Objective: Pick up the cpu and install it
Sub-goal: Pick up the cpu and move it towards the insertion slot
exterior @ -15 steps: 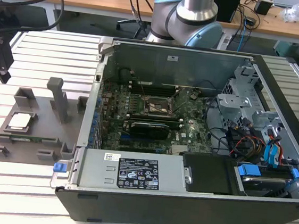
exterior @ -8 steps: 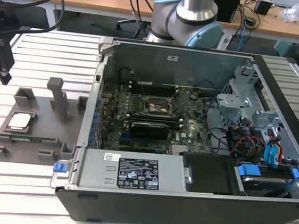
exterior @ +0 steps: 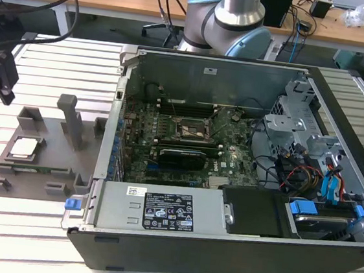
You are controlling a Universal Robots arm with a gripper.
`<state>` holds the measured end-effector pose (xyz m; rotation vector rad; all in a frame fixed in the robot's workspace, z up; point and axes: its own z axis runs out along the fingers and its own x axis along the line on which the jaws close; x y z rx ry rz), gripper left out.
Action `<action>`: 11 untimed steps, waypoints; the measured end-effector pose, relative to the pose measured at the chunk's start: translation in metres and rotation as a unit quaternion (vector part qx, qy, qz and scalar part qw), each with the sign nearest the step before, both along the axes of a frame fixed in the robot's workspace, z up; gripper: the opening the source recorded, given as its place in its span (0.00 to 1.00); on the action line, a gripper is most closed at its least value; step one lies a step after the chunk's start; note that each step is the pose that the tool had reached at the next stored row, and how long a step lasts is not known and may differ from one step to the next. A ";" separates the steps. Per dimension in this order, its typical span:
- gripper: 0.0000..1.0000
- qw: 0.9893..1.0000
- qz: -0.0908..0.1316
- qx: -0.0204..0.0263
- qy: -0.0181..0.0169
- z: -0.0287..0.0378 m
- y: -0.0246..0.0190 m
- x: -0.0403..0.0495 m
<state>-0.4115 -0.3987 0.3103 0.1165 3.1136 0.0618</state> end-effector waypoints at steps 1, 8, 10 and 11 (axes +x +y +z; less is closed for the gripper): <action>0.66 1.000 0.000 0.000 0.000 -0.0004 0.0000 0.0000; 0.66 1.000 0.000 0.000 0.000 -0.0039 0.0000 0.0007; 0.66 1.000 0.000 0.000 0.000 -0.0045 0.0000 0.0010; 0.66 1.000 0.000 0.000 0.000 -0.0048 0.0000 0.0011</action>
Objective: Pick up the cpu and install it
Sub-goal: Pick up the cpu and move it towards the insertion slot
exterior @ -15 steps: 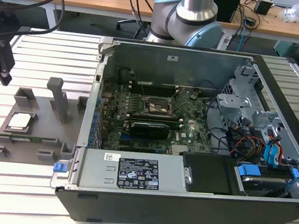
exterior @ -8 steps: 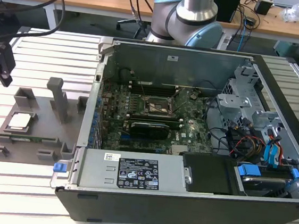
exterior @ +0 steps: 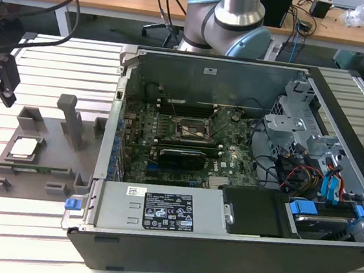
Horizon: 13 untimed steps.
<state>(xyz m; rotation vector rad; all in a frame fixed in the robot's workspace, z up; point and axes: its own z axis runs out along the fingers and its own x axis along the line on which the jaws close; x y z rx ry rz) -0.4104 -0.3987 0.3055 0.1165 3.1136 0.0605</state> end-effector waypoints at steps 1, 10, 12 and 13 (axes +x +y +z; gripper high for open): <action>0.66 1.000 0.000 0.000 0.000 -0.0003 0.0000 0.0001; 0.66 1.000 0.000 0.000 0.000 -0.0035 0.0000 0.0010; 0.66 1.000 0.000 0.000 0.000 -0.0040 0.0000 0.0011; 0.66 1.000 0.000 0.000 0.000 -0.0045 0.0000 0.0012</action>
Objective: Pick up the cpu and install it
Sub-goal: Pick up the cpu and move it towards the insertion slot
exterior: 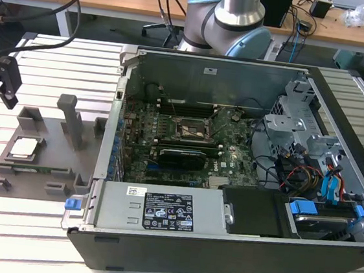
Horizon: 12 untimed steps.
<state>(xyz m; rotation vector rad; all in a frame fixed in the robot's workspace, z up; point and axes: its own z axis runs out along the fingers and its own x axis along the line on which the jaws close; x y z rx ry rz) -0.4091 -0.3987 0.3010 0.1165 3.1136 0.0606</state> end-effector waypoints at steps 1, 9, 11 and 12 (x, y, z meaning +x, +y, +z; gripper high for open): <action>0.66 1.000 0.000 0.000 0.000 -0.0006 0.0000 0.0002; 0.66 1.000 0.000 0.000 0.000 -0.0040 0.0000 0.0012; 0.66 1.000 0.000 0.000 0.000 -0.0051 0.0000 0.0015; 0.66 1.000 0.000 0.000 0.000 -0.0054 0.0000 0.0016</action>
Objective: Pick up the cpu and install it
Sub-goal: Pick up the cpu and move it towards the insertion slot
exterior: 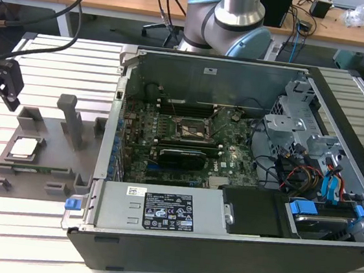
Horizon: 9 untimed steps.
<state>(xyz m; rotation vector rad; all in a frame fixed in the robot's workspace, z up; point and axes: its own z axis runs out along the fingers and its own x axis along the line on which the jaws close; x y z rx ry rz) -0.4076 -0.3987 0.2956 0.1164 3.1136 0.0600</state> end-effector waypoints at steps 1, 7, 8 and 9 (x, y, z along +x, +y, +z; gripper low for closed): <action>0.66 1.000 0.000 0.000 0.000 -0.0005 0.0000 0.0001; 0.66 1.000 0.000 0.000 0.000 -0.0028 0.0000 0.0008; 0.66 1.000 0.000 0.000 0.000 -0.0034 0.0000 0.0010; 0.66 1.000 0.000 0.000 0.000 -0.0042 0.0000 0.0012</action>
